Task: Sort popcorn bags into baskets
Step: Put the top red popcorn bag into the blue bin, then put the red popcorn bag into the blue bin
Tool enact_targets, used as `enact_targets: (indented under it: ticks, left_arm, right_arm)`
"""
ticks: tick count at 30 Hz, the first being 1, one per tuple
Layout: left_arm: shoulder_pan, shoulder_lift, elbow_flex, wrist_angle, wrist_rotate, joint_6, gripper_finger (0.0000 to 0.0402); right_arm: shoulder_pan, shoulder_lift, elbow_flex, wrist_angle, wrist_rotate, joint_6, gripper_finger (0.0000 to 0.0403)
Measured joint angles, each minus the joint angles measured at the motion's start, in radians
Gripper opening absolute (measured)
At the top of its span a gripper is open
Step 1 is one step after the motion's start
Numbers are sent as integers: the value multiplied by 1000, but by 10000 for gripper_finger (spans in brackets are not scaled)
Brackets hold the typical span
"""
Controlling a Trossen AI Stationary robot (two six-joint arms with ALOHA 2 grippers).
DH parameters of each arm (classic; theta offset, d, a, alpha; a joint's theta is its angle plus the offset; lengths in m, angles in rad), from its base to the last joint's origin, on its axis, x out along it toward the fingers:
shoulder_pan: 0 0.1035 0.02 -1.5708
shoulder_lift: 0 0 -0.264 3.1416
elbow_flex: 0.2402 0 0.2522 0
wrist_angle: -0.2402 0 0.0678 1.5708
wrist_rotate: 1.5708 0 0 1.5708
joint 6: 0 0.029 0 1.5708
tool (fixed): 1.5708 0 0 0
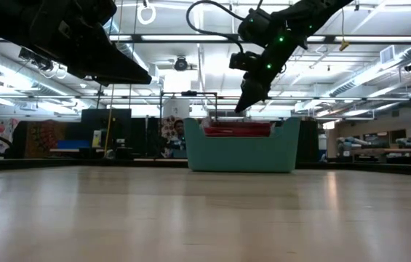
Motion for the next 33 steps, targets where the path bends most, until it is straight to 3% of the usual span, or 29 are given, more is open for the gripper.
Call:
enact_targets:
  ticks: [7,15,21,27,33]
  left_arm:
    - [0,0,0,0,0,0,101]
    - [0,0,0,-8,0,-1,101]
    - [0,0,0,-24,0,-1,101]
    - [-1,0,0,-23,0,-7,101]
    - [-1,0,0,-22,0,-9,101]
  right_arm:
    - [41,-1,0,-57,14,22,103]
    - [186,-23,1,-128,26,56,107]
    - [323,-33,1,-247,-166,250,108]
    - [467,-27,1,-473,-387,535,108]
    - [631,-27,1,-687,-501,867,107]
